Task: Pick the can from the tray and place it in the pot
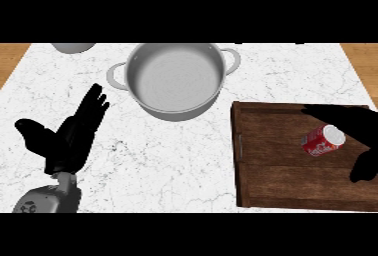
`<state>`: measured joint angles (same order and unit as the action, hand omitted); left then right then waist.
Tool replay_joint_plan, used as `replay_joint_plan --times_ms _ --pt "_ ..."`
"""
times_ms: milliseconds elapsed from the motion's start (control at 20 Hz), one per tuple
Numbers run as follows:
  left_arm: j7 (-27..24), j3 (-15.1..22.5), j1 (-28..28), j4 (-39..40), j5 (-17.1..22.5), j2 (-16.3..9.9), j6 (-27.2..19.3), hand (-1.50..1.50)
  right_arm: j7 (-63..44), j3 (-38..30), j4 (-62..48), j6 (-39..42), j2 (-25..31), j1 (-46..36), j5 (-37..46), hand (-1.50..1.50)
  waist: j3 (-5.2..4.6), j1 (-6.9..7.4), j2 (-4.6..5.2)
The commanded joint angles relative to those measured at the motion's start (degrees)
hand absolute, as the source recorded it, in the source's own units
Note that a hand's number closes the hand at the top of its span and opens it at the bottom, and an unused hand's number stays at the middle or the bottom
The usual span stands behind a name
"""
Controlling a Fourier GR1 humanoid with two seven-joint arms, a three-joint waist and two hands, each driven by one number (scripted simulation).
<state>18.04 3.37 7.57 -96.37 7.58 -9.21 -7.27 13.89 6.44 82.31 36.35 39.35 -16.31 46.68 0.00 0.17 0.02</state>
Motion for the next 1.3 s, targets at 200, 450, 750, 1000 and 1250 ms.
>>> replay_joint_plan --times_ms 200,450,750,1000,1250 --pt "-2.99 -1.54 -1.00 3.25 -0.24 0.84 2.64 0.00 1.20 2.41 -6.08 -2.06 -4.63 -2.34 7.74 -1.50 0.00 0.09 0.04" --pt "2.11 0.76 0.45 -0.27 -2.91 2.62 0.01 0.00 6.38 1.72 -5.48 0.53 -6.00 -2.36 5.47 1.50 0.01 -0.10 -0.04" --pt "-1.26 1.44 -4.01 -1.88 -5.06 3.55 0.40 0.00 11.47 -1.58 -8.13 -4.28 -6.50 -3.96 6.85 1.50 0.01 0.09 -0.04" --pt "-1.76 -1.96 -0.76 1.95 -2.57 2.49 2.51 0.00 -1.15 -1.49 -1.73 -3.91 -14.49 -0.37 8.57 1.50 -0.04 -0.43 -0.08" --pt "1.83 -2.24 -0.68 -1.14 -2.26 1.91 1.45 0.00 -29.97 -6.65 -4.09 -9.55 -32.05 -0.90 11.73 1.50 -0.25 -0.55 -0.46"
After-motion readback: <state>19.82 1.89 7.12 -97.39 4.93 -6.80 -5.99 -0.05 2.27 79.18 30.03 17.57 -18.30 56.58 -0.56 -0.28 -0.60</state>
